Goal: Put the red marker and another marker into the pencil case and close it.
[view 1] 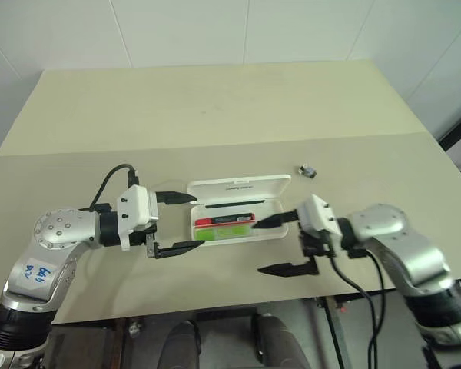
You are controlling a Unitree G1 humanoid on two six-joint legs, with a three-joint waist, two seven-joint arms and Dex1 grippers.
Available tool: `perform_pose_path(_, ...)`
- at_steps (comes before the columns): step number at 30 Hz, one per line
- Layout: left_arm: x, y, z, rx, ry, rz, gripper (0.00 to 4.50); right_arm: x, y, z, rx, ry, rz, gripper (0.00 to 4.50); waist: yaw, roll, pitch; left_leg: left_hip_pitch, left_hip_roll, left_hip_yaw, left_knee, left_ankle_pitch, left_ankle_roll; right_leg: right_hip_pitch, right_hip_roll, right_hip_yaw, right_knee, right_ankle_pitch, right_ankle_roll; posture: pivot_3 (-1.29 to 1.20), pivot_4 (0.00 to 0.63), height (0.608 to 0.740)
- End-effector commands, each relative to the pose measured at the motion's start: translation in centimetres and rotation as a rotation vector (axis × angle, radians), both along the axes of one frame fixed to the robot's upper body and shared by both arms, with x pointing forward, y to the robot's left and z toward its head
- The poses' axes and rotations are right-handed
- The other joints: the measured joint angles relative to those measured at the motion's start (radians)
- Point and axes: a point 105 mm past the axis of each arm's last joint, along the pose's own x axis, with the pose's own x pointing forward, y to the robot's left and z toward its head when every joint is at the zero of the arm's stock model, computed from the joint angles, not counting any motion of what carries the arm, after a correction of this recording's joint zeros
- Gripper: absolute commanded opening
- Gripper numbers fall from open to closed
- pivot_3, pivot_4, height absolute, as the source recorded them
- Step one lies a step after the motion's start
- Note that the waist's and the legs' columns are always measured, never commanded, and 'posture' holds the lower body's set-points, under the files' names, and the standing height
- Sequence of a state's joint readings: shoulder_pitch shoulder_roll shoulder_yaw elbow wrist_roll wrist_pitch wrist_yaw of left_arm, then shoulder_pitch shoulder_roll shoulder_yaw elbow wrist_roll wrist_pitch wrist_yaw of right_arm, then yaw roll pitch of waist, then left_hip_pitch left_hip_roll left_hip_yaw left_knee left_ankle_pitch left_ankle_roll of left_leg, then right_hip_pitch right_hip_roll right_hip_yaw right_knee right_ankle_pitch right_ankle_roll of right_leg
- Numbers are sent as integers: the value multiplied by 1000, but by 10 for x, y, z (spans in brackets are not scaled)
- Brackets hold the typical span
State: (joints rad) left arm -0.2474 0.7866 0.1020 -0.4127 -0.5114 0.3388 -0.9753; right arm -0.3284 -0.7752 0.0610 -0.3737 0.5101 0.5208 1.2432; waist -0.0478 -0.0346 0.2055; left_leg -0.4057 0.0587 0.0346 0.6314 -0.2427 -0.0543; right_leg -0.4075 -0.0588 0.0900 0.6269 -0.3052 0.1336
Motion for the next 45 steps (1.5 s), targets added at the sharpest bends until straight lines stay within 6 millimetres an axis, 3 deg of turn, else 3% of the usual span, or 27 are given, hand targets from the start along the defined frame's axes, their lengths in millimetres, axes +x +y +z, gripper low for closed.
perform_pose_path(1, -5, -12, 32, -64, -86, -28, 4500, 5, -23, 22, -6, -52, -112, 4468, -2, 0, 0, 0, 0, 0, 1, 0, 0, 0, 0, 1, 0, 0, 0, 0, 150, 740)
perform_pose_path(6, 4, -23, 52, -116, -98, -12, 4500, 36, -74, 37, -45, -115, -341, 4468, -4, -1, 0, 1, 0, 1, 3, 0, 1, 1, 1, 2, 0, 1, 0, 0, 150, 740)
perform_pose_path(11, 18, -22, 51, -60, -88, 31, 4500, 64, -103, 42, -78, -152, -494, 4468, -10, -1, 0, 1, -1, 3, 3, 0, 1, 0, 1, 5, 0, 2, 3, 0, 150, 740)
perform_pose_path(15, 34, -21, 53, -36, -80, 71, 4500, 86, -114, 44, -98, -188, -581, 4468, -8, -1, 0, 1, -1, 3, 2, 0, 1, -1, 2, 6, 0, 2, 3, 0, 150, 740)
perform_pose_path(21, 60, -25, 52, 16, -57, 124, 4500, 127, -107, 41, -38, -214, -689, 4468, -11, -1, 0, 0, -1, 5, 1, 1, 1, -2, 2, 8, 0, 3, 4, 0, 150, 740)
perform_pose_path(31, 65, -43, 52, 17, -41, 78, 4500, 152, -74, 17, 28, -185, -705, 4468, -8, 0, 0, -2, -1, 5, 0, 1, 0, -4, 3, 8, -1, 2, 5, 0, 150, 740)
perform_pose_path(45, 61, -46, 47, -6, -26, 80, 4500, 180, -96, 0, 52, -174, -895, 4468, -12, 0, 0, -1, -1, 5, 1, 2, -1, -3, 3, 9, 1, 3, 5, 0, 150, 740)
